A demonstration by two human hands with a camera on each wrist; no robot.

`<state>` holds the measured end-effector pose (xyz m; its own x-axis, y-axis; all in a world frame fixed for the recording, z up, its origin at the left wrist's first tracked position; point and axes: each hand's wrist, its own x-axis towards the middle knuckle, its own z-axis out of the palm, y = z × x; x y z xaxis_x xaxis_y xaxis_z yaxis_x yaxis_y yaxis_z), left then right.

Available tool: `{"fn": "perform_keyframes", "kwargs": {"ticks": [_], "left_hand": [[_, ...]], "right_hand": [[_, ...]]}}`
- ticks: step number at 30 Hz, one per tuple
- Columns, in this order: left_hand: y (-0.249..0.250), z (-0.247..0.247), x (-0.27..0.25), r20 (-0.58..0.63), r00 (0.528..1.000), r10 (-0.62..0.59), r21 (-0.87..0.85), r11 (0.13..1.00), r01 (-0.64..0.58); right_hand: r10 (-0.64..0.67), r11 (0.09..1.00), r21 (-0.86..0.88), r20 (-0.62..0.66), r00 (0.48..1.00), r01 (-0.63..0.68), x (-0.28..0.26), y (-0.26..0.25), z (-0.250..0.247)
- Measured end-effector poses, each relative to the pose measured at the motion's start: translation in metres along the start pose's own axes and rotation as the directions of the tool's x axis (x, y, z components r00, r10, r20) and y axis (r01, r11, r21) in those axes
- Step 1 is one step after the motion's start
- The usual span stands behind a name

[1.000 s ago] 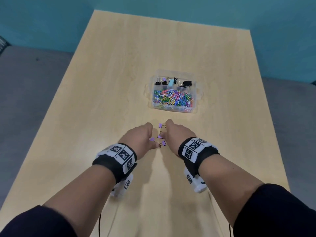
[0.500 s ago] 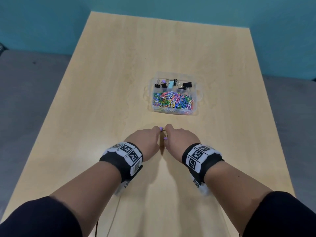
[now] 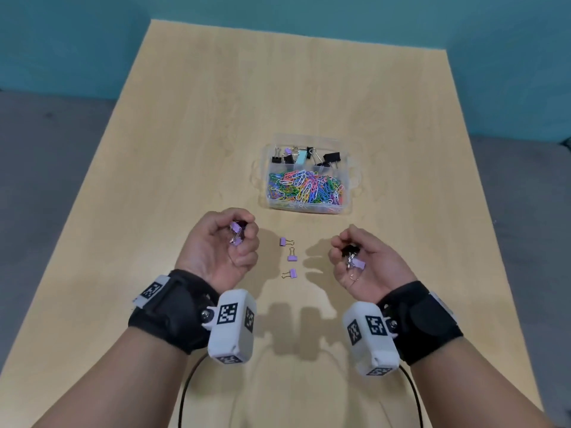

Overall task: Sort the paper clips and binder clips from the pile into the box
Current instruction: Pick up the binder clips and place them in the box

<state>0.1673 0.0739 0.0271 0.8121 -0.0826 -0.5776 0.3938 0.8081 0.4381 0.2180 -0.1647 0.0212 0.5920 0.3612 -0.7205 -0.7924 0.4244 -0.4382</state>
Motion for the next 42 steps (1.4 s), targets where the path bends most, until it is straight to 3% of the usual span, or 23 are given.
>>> {"fn": "perform_keyframes", "kwargs": {"ticks": [3, 5, 6, 7, 8, 9, 10, 12, 14, 19, 22, 24, 25, 28, 31, 32, 33, 34, 35, 37, 38, 39, 42], "left_hand": [[0.007, 0.017, 0.017, -0.117, 0.992, 0.046, 0.061, 0.997, -0.039], [0.014, 0.031, 0.033, -0.191, 0.972, 0.134, 0.232, 0.969, -0.088], [0.018, 0.04, 0.043, -0.212, 0.957, 0.198, 0.369, 0.923, -0.11], [0.024, 0.049, 0.053, -0.206, 0.94, 0.273, 0.528, 0.84, -0.129], [0.03, 0.059, 0.065, -0.17, 0.924, 0.343, 0.682, 0.718, -0.141], [0.036, 0.07, 0.076, -0.111, 0.907, 0.405, 0.811, 0.565, -0.153], [0.042, 0.081, 0.087, -0.035, 0.891, 0.453, 0.904, 0.394, -0.165], [0.051, 0.101, 0.105, 0.103, 0.87, 0.482, 0.984, 0.078, -0.16], [0.057, 0.117, 0.12, 0.158, 0.877, 0.454, 0.987, -0.095, -0.129], [0.063, 0.12, 0.136, 0.088, 0.964, 0.252, 0.992, -0.108, -0.062], [0.068, 0.11, 0.118, 0.192, 0.889, 0.415, 0.973, -0.198, -0.118], [0.063, 0.096, 0.097, 0.26, 0.832, 0.49, 0.964, -0.178, -0.196], [0.056, 0.087, 0.084, 0.269, 0.835, 0.48, 0.962, -0.165, -0.216], [0.027, 0.052, 0.057, 0.23, 0.924, 0.305, 0.952, -0.268, -0.148], [-0.001, 0.021, 0.053, 0.215, 0.967, 0.135, 0.886, -0.444, -0.135], [-0.009, 0.015, 0.055, 0.222, 0.971, 0.091, 0.865, -0.477, -0.153], [-0.015, 0.013, 0.057, 0.234, 0.97, 0.062, 0.845, -0.506, -0.171], [-0.02, 0.012, 0.059, 0.249, 0.968, 0.045, 0.824, -0.535, -0.187], [-0.023, 0.013, 0.06, 0.263, 0.964, 0.032, 0.804, -0.56, -0.201], [-0.026, 0.016, 0.062, 0.264, 0.964, 0.011, 0.77, -0.604, -0.204], [-0.025, 0.017, 0.062, 0.257, 0.966, 0.01, 0.764, -0.614, -0.197], [-0.025, 0.018, 0.062, 0.25, 0.968, 0.01, 0.764, -0.616, -0.192], [-0.024, 0.025, 0.061, 0.231, 0.973, -0.005, 0.728, -0.662, -0.176]], "right_hand": [[-0.01, 0.983, -0.183, -0.002, 1.0, 0.01, 0.006, 0.008, 0.015], [-0.13, 0.83, -0.549, -0.015, 0.991, 0.101, 0.009, 0.021, 0.02], [-0.213, 0.608, -0.774, 0.053, 0.976, 0.175, 0.011, 0.028, 0.021], [-0.237, 0.302, -0.926, 0.159, 0.958, 0.228, 0.012, 0.034, 0.022], [-0.187, -0.02, -0.967, 0.253, 0.949, 0.254, 0.013, 0.039, 0.022], [-0.118, -0.268, -0.928, 0.299, 0.947, 0.26, 0.016, 0.043, 0.02], [-0.08, -0.392, -0.877, 0.333, 0.94, 0.277, 0.018, 0.046, 0.019], [-0.047, -0.47, -0.83, 0.364, 0.93, 0.3, 0.023, 0.048, 0.018], [-0.032, -0.534, -0.783, 0.394, 0.918, 0.318, 0.024, 0.047, 0.021], [0.041, -0.59, -0.719, 0.428, 0.903, 0.368, 0.022, 0.041, 0.029], [0.092, -0.632, -0.667, 0.441, 0.893, 0.394, 0.023, 0.04, 0.035], [0.102, -0.659, -0.637, 0.452, 0.886, 0.401, 0.025, 0.04, 0.036], [0.106, -0.674, -0.621, 0.456, 0.884, 0.4, 0.027, 0.041, 0.035], [0.105, -0.702, -0.592, 0.463, 0.88, 0.395, 0.029, 0.037, 0.033], [0.042, -0.661, -0.653, 0.459, 0.887, 0.37, 0.025, 0.024, 0.027], [-0.022, -0.592, -0.732, 0.431, 0.902, 0.335, 0.023, 0.019, 0.024], [-0.096, -0.444, -0.845, 0.376, 0.922, 0.298, 0.02, 0.013, 0.021], [-0.17, -0.194, -0.944, 0.301, 0.938, 0.268, 0.018, 0.007, 0.019], [-0.241, 0.134, -0.964, 0.194, 0.951, 0.23, 0.017, -0.001, 0.017], [-0.248, 0.705, -0.695, -0.054, 0.967, 0.142, 0.016, -0.022, 0.015], [-0.202, 0.861, -0.495, -0.116, 0.973, 0.12, 0.015, -0.034, 0.018], [-0.151, 0.94, -0.324, -0.13, 0.98, 0.102, 0.013, -0.046, 0.023], [-0.089, 0.992, -0.1, -0.111, 0.99, 0.078, 0.02, -0.076, 0.04]]}}
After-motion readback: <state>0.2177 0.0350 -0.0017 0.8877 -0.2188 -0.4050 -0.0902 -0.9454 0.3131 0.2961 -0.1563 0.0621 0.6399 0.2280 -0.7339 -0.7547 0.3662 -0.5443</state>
